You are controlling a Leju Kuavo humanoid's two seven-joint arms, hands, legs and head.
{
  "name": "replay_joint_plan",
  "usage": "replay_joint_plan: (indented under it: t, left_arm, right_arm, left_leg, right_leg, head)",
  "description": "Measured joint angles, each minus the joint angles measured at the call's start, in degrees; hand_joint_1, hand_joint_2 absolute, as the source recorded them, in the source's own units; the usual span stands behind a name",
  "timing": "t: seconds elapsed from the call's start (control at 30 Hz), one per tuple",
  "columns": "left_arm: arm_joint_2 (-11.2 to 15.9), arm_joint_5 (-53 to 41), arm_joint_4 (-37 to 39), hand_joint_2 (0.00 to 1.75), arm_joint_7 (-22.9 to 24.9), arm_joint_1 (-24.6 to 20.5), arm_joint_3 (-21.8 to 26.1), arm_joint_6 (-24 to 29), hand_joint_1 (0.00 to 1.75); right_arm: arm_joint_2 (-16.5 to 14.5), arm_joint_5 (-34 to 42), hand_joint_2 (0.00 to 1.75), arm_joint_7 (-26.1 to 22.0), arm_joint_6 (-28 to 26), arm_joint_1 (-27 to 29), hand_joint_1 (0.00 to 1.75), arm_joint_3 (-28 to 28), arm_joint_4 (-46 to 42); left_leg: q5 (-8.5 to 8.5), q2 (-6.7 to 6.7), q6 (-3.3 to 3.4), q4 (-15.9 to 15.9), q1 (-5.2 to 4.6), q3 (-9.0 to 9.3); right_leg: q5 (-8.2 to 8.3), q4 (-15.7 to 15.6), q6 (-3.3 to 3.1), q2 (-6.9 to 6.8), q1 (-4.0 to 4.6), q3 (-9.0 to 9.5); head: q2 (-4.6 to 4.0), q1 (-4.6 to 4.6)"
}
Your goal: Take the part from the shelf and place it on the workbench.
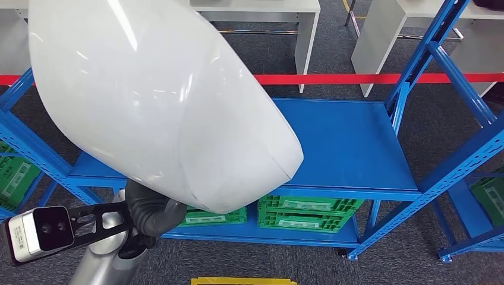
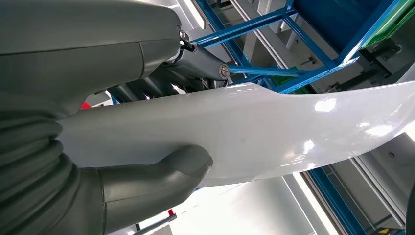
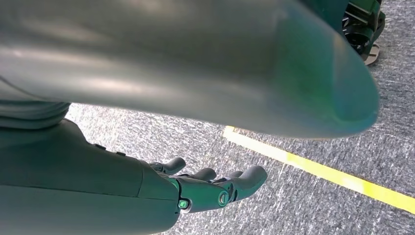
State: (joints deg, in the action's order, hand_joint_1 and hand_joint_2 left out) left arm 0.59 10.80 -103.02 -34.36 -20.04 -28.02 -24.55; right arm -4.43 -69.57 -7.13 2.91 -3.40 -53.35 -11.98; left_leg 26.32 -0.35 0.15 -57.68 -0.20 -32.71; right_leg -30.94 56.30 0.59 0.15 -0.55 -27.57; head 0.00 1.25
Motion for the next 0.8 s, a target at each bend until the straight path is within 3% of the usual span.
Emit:
replay_joint_plan:
  t: [0.2,0.33,0.47,0.8]
  left_arm:
    - [-0.22,-1.56,0.85,1.75,1.8,-0.37,-0.56,-0.27,1.75]
    - [-2.03,-7.74,8.38,1.75,2.28,-2.24,-5.73,1.94,1.75]
    - [-3.11,-8.04,13.2,1.75,1.39,-3.77,-9.56,3.46,1.75]
    - [-3.41,-7.43,16.08,1.75,2.25,-5.29,-11.78,3.88,1.75]
  right_arm:
    - [0.02,0.25,0.0,-0.04,-0.55,0.01,0.0,-0.11,0.0]
    - [0.11,1.1,0.0,-0.1,-1.28,-0.25,0.0,-1.01,0.0]
    - [0.12,1.2,0.0,-0.11,-1.38,-0.11,0.0,-1.49,0.0]
    - [0.09,1.2,0.0,-0.17,-1.36,-0.13,0.0,-2.01,0.0]
  left_leg:
    - [0.0,-0.03,0.01,0.0,0.0,0.01]
    - [-0.03,-0.08,0.04,-0.01,-0.04,0.02]
    - [-0.03,0.01,0.04,-0.02,-0.05,0.02]
    - [0.3,-0.02,0.48,-0.25,-0.46,-0.04]
  right_leg:
    - [0.0,-0.01,0.0,-0.04,-0.02,-0.02]
    - [0.02,-0.01,0.03,-0.07,-0.06,0.02]
    - [0.05,-0.01,0.06,0.04,-0.07,0.0]
    - [0.02,-0.18,0.4,0.01,-0.48,0.03]
  head:
    - [0.01,0.01]
    - [0.0,-0.03]
    - [0.02,-0.02]
    - [0.01,0.05]
